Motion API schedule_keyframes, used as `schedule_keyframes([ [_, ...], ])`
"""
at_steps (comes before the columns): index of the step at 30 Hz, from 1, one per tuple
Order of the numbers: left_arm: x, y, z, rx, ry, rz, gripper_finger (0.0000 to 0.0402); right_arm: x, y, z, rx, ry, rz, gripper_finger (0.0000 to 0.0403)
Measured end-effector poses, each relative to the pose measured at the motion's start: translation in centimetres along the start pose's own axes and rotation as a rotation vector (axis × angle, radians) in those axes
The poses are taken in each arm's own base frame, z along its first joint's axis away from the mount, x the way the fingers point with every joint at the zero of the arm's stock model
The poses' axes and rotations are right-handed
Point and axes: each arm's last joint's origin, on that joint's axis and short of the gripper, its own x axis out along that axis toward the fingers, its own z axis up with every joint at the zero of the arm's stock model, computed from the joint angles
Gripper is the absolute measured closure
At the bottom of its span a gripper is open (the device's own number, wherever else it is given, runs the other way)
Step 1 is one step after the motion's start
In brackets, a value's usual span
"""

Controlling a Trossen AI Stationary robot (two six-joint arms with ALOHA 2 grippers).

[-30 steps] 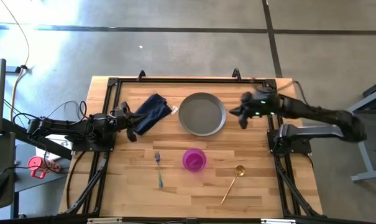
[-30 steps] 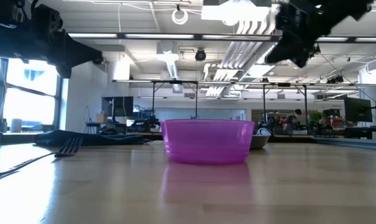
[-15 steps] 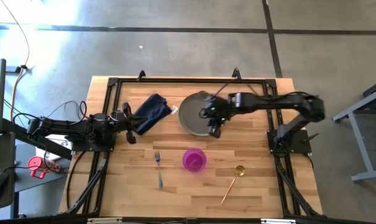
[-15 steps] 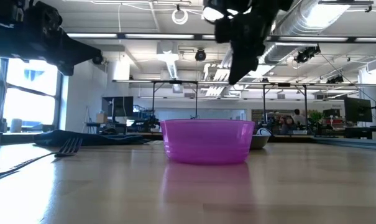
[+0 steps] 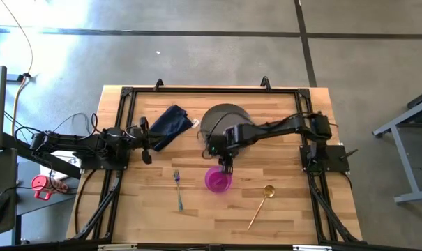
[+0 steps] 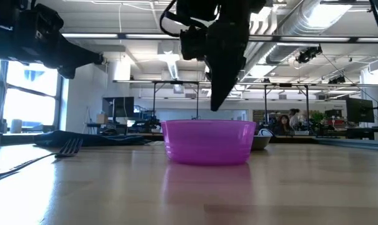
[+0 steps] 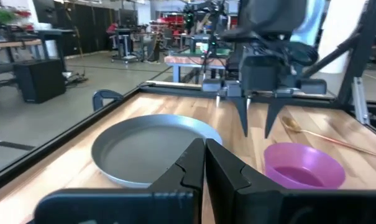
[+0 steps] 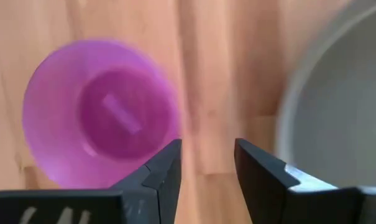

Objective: Set table place
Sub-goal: Put the purple bowl on the gray plate

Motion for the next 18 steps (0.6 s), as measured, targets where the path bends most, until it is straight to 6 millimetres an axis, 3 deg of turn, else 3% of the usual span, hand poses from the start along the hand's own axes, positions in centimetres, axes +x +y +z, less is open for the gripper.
schedule_keyframes([
  [10,0.0,-0.1,-0.4,0.008,0.045,-0.030,0.0399,0.7,2.7,-0.3,0.051,0.001,0.019,0.0263],
  [18,0.0,-0.1,-0.5,0.008,0.050,-0.051,0.0399,2.3,2.6,0.1,0.040,0.003,0.017,0.0263],
])
